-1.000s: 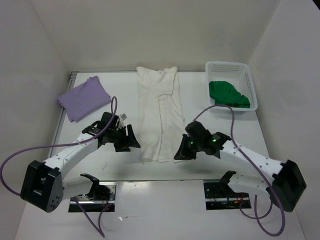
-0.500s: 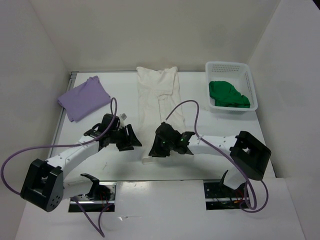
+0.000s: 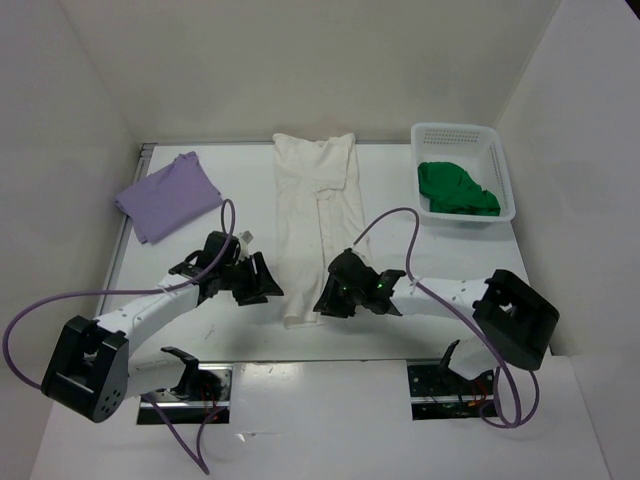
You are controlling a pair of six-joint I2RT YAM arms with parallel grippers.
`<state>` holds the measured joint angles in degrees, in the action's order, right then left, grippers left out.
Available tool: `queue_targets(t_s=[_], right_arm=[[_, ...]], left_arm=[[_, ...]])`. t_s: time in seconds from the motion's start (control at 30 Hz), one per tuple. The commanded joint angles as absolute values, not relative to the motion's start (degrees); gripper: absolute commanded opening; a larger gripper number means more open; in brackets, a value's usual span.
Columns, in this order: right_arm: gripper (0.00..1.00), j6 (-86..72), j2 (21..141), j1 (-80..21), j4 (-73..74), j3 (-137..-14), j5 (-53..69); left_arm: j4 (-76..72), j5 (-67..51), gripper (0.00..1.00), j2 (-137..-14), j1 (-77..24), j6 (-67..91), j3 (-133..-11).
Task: Fold and stack the t-shirts
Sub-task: Fold the rectangle-folded T-shirt at the center of the board.
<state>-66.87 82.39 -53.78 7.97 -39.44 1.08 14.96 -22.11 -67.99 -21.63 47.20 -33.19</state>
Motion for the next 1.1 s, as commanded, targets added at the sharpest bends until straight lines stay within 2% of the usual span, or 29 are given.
queue_targets(t_s=[0.0, 0.3, 0.7, 0.8, 1.07], right_arm=[[0.33, -67.3, 85.1, -53.8, 4.8, -39.3, 1.1], [0.33, -66.3, 90.9, -53.8, 3.5, -42.2, 1.8], [0.28, -65.2, 90.4, -53.8, 6.0, -44.1, 3.2], [0.33, -65.2, 89.7, -53.8, 7.0, -44.1, 3.2], [0.33, -65.2, 89.7, -53.8, 9.6, -45.4, 1.6]], left_arm=[[13.0, -22.6, 0.62, -67.0, -21.9, 48.3, -32.7], [13.6, -22.6, 0.62, -66.4, -22.4, 48.3, -32.1], [13.1, -22.6, 0.62, -66.4, -22.4, 48.3, -31.6], [13.7, -22.6, 0.62, -66.4, -22.4, 48.3, -31.6], [13.7, -22.6, 0.62, -65.8, -22.4, 48.3, -31.6]])
